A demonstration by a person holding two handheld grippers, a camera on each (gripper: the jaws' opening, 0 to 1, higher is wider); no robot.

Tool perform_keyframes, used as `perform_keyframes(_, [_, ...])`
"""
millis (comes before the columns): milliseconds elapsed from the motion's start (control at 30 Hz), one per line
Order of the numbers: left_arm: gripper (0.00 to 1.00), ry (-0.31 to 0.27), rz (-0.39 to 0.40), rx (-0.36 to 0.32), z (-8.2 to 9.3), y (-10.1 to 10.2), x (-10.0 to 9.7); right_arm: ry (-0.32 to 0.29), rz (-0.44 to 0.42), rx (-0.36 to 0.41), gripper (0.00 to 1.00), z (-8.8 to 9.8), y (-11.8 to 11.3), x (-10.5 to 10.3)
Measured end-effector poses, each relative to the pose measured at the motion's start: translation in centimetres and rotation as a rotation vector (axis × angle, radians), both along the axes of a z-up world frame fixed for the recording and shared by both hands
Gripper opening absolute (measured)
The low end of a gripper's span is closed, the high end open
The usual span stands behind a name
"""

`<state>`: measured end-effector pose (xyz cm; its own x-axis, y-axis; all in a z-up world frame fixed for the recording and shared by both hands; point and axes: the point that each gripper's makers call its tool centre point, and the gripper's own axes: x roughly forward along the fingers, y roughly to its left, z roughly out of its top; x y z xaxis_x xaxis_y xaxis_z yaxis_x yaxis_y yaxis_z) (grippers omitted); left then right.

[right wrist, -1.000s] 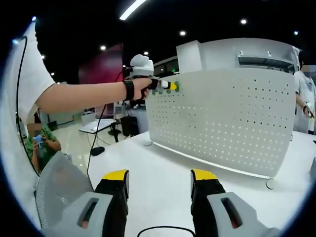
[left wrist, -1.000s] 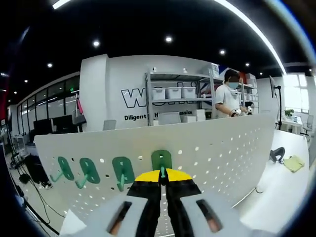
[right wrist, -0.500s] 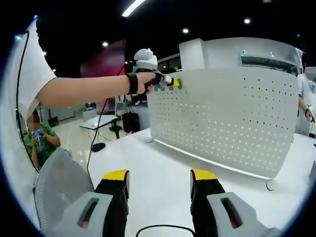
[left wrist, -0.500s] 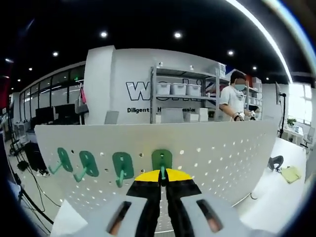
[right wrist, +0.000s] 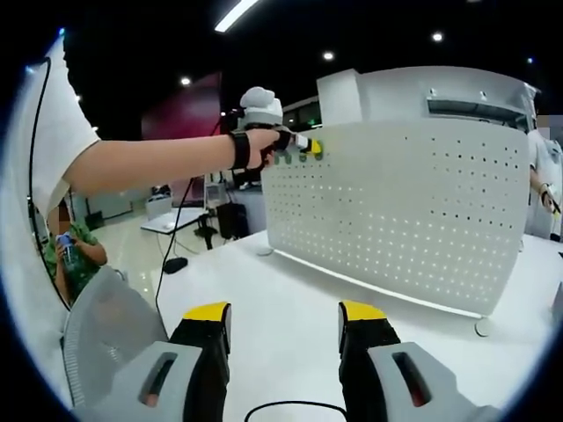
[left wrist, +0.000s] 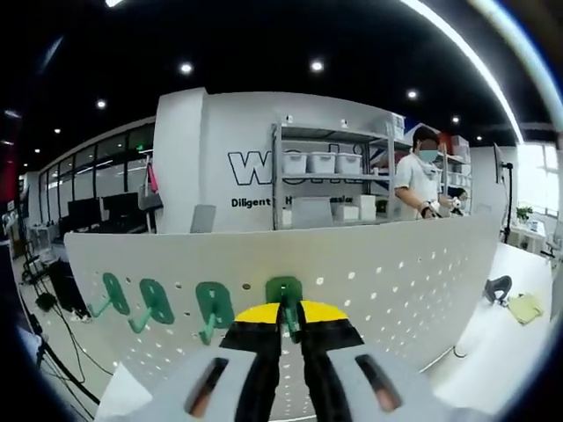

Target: Insert the hook assembly into the mounting plate slot until the hook locks in place.

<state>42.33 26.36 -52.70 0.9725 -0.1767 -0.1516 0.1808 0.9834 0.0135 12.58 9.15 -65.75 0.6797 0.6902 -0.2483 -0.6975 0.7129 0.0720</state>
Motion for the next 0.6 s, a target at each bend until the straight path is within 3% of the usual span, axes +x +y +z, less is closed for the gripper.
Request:
perform_keyframes(200, [0.10,-0.009,-0.009,0.032,0.0,-0.2,0.1,-0.001,-0.005,0.005,0.50,0.1,-0.1,0.0])
perform_keyframes(600, [0.24,-0.039,-0.097,0.108,0.4,-1.0,-1.0,-0.015,0.015,-0.002,0.50,0.6,0.6,-0.1])
